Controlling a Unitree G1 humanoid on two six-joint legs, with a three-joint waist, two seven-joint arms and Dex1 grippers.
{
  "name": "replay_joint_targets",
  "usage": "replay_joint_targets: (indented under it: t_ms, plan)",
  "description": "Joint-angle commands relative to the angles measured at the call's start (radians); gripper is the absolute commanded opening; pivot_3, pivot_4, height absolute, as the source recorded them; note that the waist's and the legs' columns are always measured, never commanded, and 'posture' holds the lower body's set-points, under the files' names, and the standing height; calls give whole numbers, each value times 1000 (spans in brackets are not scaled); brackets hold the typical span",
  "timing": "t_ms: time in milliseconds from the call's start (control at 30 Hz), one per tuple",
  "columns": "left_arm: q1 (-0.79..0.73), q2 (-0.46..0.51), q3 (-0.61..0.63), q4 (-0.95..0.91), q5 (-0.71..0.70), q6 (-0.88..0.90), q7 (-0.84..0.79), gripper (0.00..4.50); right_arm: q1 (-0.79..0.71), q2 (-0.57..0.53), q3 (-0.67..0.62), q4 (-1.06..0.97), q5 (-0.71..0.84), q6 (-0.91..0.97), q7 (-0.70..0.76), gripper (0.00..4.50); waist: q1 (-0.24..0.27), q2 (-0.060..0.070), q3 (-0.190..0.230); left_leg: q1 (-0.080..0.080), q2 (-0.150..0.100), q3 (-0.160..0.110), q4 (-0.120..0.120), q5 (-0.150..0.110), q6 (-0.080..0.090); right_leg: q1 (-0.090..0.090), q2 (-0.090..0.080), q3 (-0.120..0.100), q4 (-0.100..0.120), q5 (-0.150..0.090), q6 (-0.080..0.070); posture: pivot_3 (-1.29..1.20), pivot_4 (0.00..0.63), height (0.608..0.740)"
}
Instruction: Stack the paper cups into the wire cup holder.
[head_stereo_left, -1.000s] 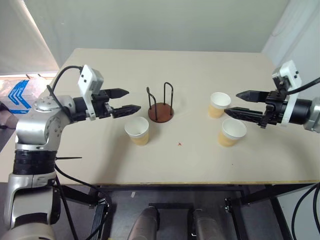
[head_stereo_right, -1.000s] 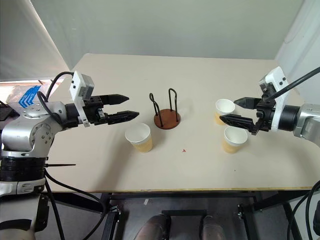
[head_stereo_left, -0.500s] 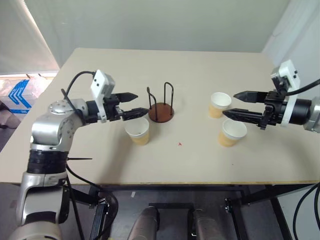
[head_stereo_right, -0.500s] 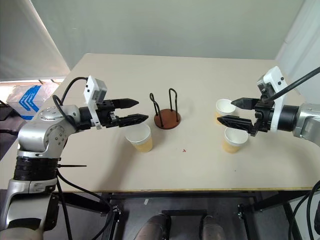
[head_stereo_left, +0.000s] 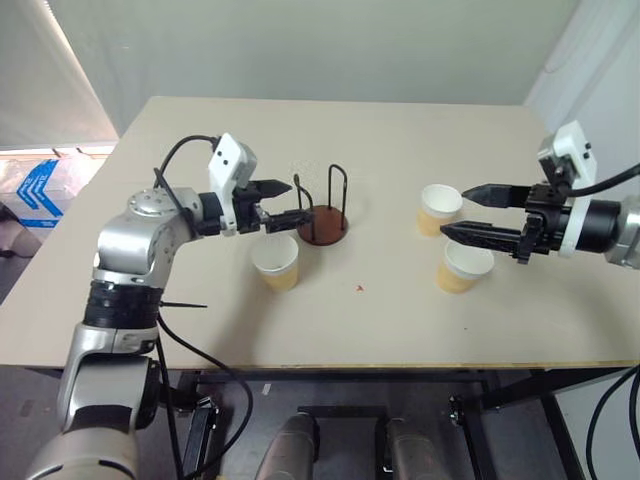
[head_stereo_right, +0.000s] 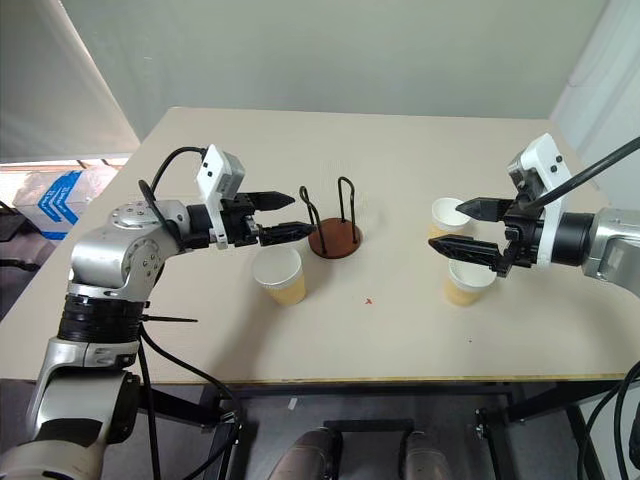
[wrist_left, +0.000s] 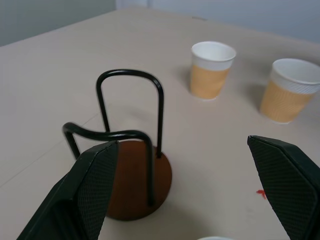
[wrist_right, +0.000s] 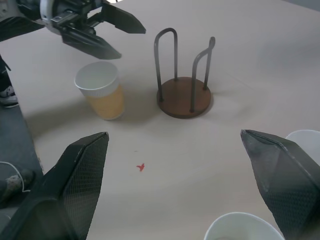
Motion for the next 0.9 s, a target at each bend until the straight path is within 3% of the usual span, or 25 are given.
replay_joint_targets:
  t_ms: [33, 900]
  plan:
    - [-44, -22, -10, 16, 31, -5, 30, 4493, -7, -16, -49, -23, 24, 2, -17, 4500, 2, 0, 0, 0, 0, 0, 0, 0, 0, 0, 0, 0, 0, 0, 0, 0, 150, 740]
    - [-142, -144, -77, 220, 163, -83, 41, 4493, 10, -16, -60, -34, 76, 16, -67, 4500, 2, 0, 0, -1, -1, 0, 1, 2, 2, 0, -1, 1, -1, 4, 6, 0, 150, 740]
